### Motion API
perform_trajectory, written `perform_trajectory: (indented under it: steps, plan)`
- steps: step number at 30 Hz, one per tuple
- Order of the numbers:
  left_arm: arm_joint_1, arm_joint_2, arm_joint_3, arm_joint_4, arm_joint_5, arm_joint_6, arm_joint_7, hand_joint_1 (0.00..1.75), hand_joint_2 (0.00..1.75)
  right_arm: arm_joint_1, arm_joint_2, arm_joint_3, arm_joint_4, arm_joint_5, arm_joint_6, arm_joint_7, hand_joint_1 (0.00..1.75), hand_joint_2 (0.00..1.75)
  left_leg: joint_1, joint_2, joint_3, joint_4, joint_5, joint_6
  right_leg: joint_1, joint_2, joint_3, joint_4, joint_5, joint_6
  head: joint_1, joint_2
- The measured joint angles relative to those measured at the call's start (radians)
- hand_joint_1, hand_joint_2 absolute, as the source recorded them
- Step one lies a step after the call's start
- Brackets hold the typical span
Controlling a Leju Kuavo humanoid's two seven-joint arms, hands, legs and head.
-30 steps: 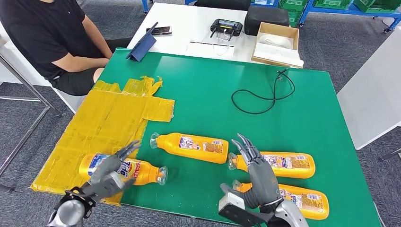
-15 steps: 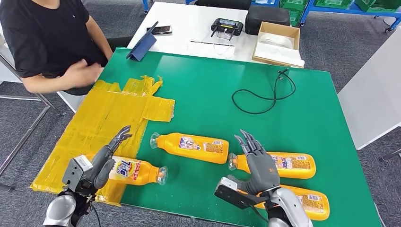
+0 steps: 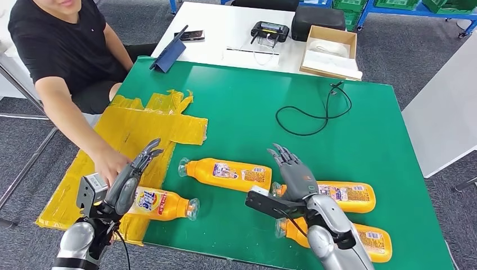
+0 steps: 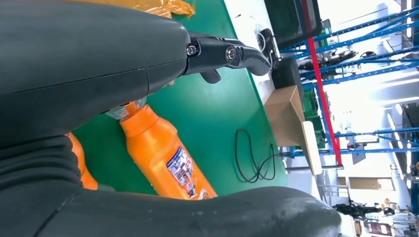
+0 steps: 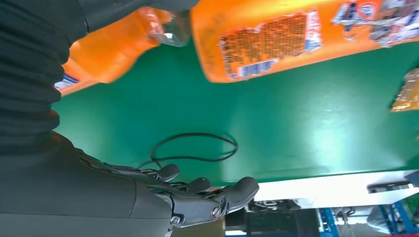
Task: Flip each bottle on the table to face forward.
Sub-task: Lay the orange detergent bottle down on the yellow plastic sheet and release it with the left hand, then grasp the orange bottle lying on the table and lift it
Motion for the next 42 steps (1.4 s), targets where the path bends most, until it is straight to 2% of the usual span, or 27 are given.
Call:
perform_trajectory:
  steps: [10,17,28,34,42]
  plan:
    - [-0.013,0.000,-0.002,0.018,0.001,-0.001,-0.001,0.00,0.00,-0.039,0.017,0.033,0.055,-0.008,0.002,0.009,0.00,1.75,0.000,0.000,-0.002,0.000,0.000,0.000,0.000,0.000,-0.001,0.000,0.000,0.000,0.000,0.000]
    - [-0.045,0.004,0.007,0.053,0.014,-0.018,-0.007,0.00,0.00,-0.078,0.058,0.078,0.106,-0.045,0.012,0.030,0.00,1.75,0.000,0.000,-0.002,0.000,0.000,0.000,0.000,0.000,-0.001,0.000,0.000,0.000,0.000,0.000]
    - [-0.067,0.004,0.009,0.086,0.006,-0.019,-0.010,0.00,0.00,-0.103,0.076,0.105,0.162,-0.065,0.019,0.032,0.00,1.75,0.000,0.000,-0.002,0.000,0.000,0.000,0.000,0.000,-0.002,0.000,0.000,0.000,0.000,0.000]
    - [-0.104,-0.003,0.003,0.126,-0.028,-0.014,-0.019,0.00,0.00,-0.177,0.126,0.136,0.291,-0.045,0.027,0.055,0.00,1.75,0.000,0.000,-0.002,0.000,0.001,0.000,0.000,0.000,-0.002,0.001,0.000,0.000,0.000,0.000]
    - [-0.122,-0.012,-0.005,0.154,-0.023,-0.018,-0.021,0.00,0.00,-0.215,0.170,0.154,0.402,-0.028,0.016,0.067,0.00,1.75,0.000,0.000,-0.002,0.000,0.001,0.000,0.000,0.000,-0.002,0.001,0.000,0.000,0.000,0.000]
